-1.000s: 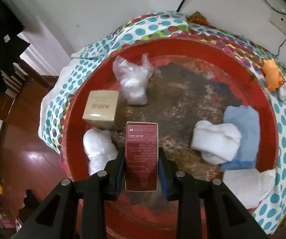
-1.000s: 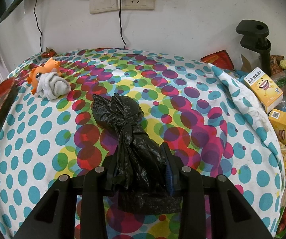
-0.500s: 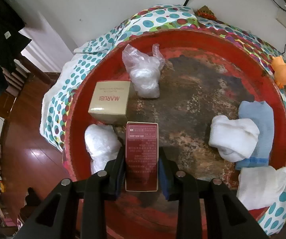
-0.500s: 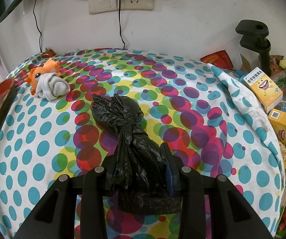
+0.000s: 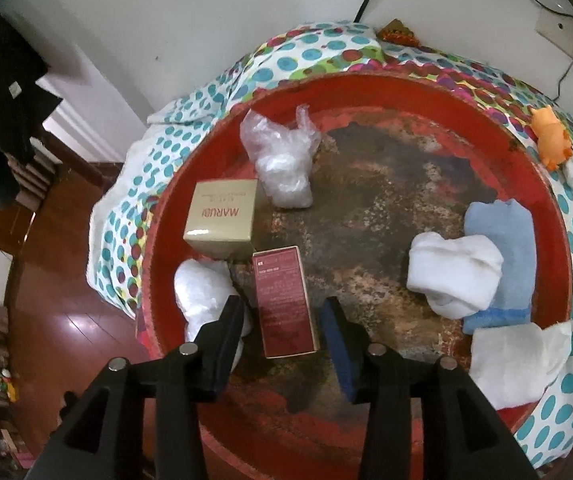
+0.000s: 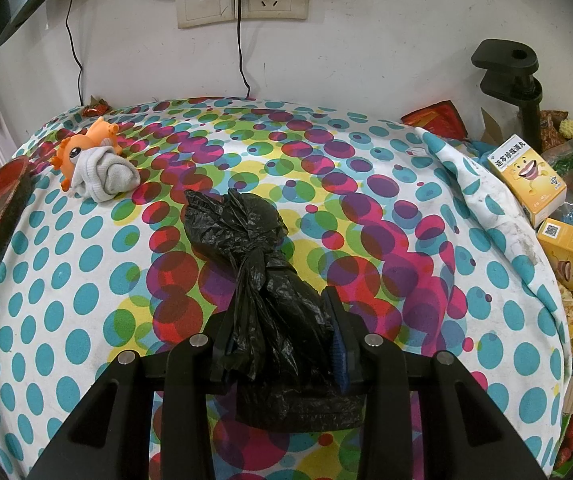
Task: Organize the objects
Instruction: 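Carry the dark-red box into the red tray and open the left tool, then lift the open left tool back out of the red tray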
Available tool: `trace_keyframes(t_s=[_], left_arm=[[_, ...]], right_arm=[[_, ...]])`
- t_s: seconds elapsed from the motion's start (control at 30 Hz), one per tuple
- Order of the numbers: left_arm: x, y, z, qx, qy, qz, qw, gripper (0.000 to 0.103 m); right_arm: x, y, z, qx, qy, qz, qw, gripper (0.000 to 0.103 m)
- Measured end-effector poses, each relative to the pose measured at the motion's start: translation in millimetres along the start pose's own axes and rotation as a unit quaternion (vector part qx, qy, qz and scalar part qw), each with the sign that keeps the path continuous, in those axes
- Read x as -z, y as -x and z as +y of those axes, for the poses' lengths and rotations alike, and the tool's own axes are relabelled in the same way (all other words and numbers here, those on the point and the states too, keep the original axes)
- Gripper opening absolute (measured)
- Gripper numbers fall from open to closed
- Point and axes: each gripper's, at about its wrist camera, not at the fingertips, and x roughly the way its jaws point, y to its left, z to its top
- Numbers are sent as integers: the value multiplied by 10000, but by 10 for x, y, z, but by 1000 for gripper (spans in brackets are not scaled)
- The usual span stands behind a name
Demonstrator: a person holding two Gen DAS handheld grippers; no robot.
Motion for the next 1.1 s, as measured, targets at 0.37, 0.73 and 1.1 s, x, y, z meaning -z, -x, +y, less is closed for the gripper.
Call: trace_keyframes(t_s=[0.37, 0.73, 1.1], left_arm=[[249, 335, -140, 191, -19, -505, 9985, 42], [750, 546, -332, 249, -75, -958, 9951, 42], [886, 688, -291, 190, -152, -1196, 9925, 42]], right_arm=[[-2, -3, -7, -5, -1, 0, 10000, 34], [-20, -8, -31, 81, -3, 10, 10000, 38], [-23, -7, -59, 177, -45, 21, 9998, 44]])
